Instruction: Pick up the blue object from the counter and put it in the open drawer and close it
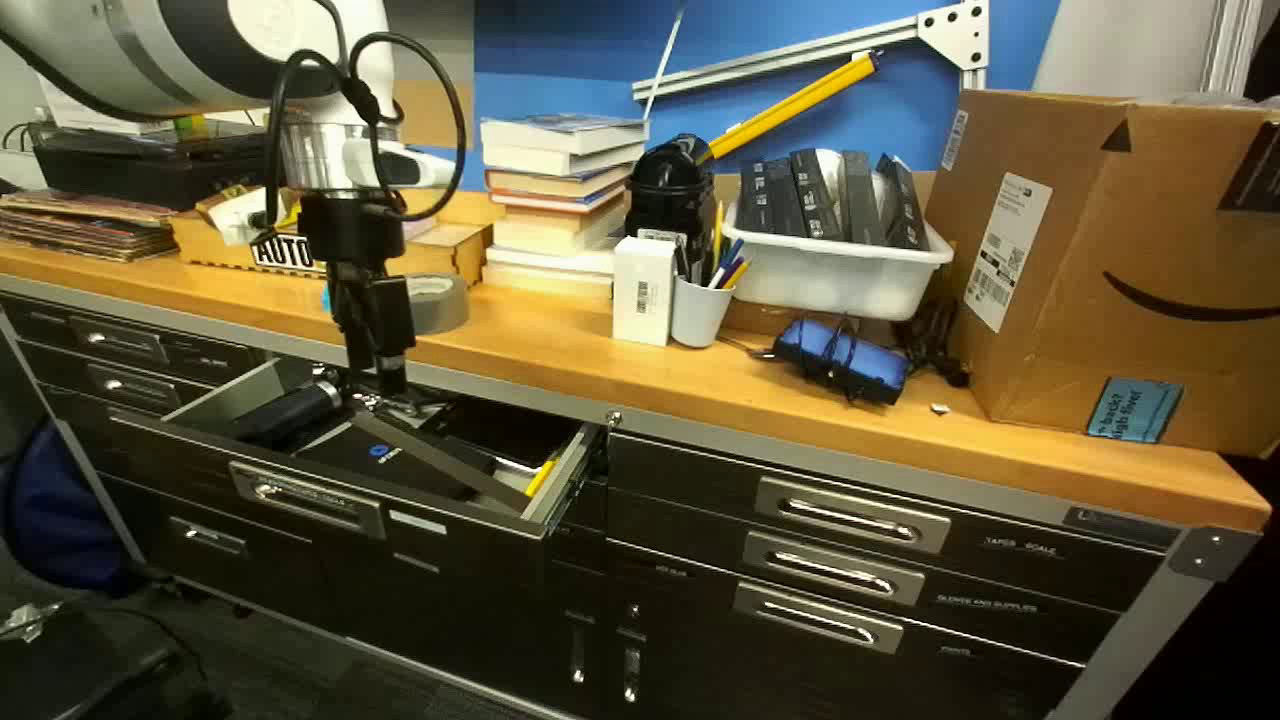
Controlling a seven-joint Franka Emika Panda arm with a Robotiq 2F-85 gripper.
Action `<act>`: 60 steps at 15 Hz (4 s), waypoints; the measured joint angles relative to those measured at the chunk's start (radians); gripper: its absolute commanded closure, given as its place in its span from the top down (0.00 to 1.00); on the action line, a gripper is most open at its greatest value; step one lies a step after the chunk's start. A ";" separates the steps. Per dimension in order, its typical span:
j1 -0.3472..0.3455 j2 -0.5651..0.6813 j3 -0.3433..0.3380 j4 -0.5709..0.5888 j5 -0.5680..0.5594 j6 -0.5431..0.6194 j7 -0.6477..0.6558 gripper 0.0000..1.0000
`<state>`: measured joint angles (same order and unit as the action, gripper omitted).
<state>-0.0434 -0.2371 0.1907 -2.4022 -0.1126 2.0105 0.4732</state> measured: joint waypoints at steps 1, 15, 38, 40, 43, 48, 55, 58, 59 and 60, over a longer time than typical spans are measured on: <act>0.000 -0.001 0.000 0.005 0.000 0.000 0.000 1.00; 0.023 0.016 -0.007 0.022 0.000 0.038 -0.008 1.00; 0.431 0.556 0.083 0.585 -0.190 0.076 -0.242 1.00; 0.439 0.583 0.073 0.621 -0.212 0.076 -0.238 1.00; 0.444 0.620 0.060 0.672 -0.224 0.075 -0.240 0.66; 0.445 0.650 0.047 0.704 -0.224 0.073 -0.256 0.27; 0.441 0.608 0.027 0.661 -0.210 0.002 -0.251 0.16; 0.440 0.514 0.028 0.534 -0.209 -0.027 -0.203 0.16; 0.436 0.480 0.027 0.481 -0.208 -0.026 -0.174 0.16; 0.428 0.447 0.025 0.425 -0.208 -0.022 -0.139 0.16</act>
<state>0.3847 0.2097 0.2158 -1.9770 -0.3201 1.9884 0.3345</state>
